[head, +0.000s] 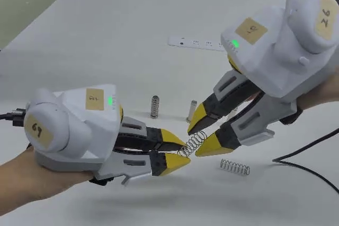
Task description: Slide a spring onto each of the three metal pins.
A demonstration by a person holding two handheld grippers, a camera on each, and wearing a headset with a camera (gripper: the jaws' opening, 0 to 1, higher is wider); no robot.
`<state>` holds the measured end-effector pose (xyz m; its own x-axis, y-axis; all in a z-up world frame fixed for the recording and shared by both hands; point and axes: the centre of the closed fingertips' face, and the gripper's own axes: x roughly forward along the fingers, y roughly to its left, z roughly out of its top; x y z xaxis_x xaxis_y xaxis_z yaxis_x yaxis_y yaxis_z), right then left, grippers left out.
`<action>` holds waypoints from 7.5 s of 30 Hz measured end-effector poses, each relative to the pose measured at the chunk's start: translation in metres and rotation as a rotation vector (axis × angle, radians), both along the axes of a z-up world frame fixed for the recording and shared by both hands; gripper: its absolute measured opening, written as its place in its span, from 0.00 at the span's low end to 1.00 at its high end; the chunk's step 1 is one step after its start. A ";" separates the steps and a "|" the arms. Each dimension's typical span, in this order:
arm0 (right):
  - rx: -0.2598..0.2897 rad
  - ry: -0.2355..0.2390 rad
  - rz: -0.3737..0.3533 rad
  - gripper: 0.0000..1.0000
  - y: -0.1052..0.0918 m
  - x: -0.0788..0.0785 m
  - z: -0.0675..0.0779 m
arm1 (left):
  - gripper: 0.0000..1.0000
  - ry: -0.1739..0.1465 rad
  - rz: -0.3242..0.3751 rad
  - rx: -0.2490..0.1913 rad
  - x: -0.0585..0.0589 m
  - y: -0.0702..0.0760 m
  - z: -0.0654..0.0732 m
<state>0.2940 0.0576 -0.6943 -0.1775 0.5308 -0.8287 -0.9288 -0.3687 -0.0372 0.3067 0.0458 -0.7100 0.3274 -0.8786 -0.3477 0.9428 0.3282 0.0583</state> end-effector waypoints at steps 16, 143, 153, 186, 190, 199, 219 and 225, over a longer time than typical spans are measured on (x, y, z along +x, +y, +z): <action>-0.010 0.001 0.011 0.10 0.003 0.001 -0.007 | 0.02 0.003 -0.005 -0.002 -0.002 0.001 0.001; -0.267 -0.159 -0.029 0.08 -0.008 0.128 -0.021 | 0.95 0.175 0.520 -0.090 0.036 0.096 -0.025; -0.304 -0.164 -0.004 0.08 -0.008 0.132 -0.029 | 0.94 0.176 0.530 -0.095 0.038 0.099 -0.024; -0.348 -0.151 0.009 0.08 -0.010 0.141 -0.054 | 0.92 0.187 0.537 -0.097 0.040 0.100 -0.026; -0.352 -0.147 0.011 0.08 -0.008 0.141 -0.059 | 0.92 0.188 0.537 -0.096 0.039 0.100 -0.026; -0.371 -0.140 0.022 0.08 -0.006 0.144 -0.075 | 0.91 0.192 0.544 -0.099 0.040 0.102 -0.026; -0.416 -0.128 0.034 0.08 -0.006 0.139 -0.096 | 0.90 0.190 0.549 -0.106 0.041 0.104 -0.025; -0.420 -0.126 0.031 0.08 -0.005 0.138 -0.099 | 0.90 0.187 0.552 -0.109 0.042 0.105 -0.024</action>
<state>0.4317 0.0526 -0.7937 -0.0720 0.1391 -0.9877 -0.9148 -0.4037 0.0099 0.3489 0.1510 -0.7343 0.6878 -0.6299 -0.3607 0.6222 0.7676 -0.1541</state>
